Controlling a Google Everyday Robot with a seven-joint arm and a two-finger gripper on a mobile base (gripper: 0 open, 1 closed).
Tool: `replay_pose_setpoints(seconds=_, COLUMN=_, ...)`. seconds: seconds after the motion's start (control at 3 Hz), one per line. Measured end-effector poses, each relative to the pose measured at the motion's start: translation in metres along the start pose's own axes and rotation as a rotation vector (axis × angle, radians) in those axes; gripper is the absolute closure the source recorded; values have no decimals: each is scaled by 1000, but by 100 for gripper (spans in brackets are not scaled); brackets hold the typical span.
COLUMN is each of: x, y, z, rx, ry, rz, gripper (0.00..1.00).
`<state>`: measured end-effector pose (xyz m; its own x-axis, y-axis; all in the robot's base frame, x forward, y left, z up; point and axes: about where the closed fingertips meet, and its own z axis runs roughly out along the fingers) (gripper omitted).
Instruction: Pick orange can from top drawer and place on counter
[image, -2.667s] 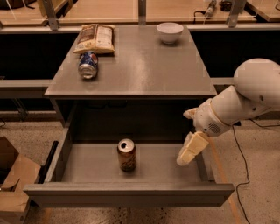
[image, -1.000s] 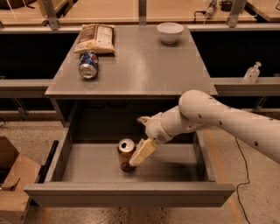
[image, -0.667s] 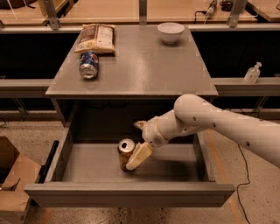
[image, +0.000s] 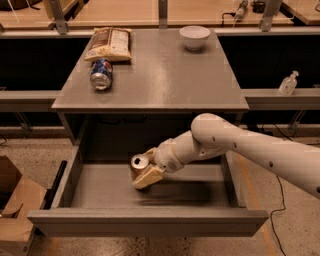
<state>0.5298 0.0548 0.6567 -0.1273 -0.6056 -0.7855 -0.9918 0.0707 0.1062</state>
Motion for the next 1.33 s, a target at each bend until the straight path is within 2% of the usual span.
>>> replay_pose_setpoints(seconds=0.33, x=-7, y=2, z=-1, rx=-14, ry=-41, rz=0, gripper=63)
replay_pose_setpoints(seconds=0.67, x=-23, y=2, z=-17, rx=-4, ry=-87, rz=-20, gripper=86)
replay_pose_setpoints(seconds=1.0, x=-38, y=-1, z=-54, rx=-2, ry=-115, rz=-24, gripper=100)
replay_pose_setpoints(seconds=1.33, x=-50, y=3, z=-107, rx=-16, ry=-127, rz=-27, gripper=100)
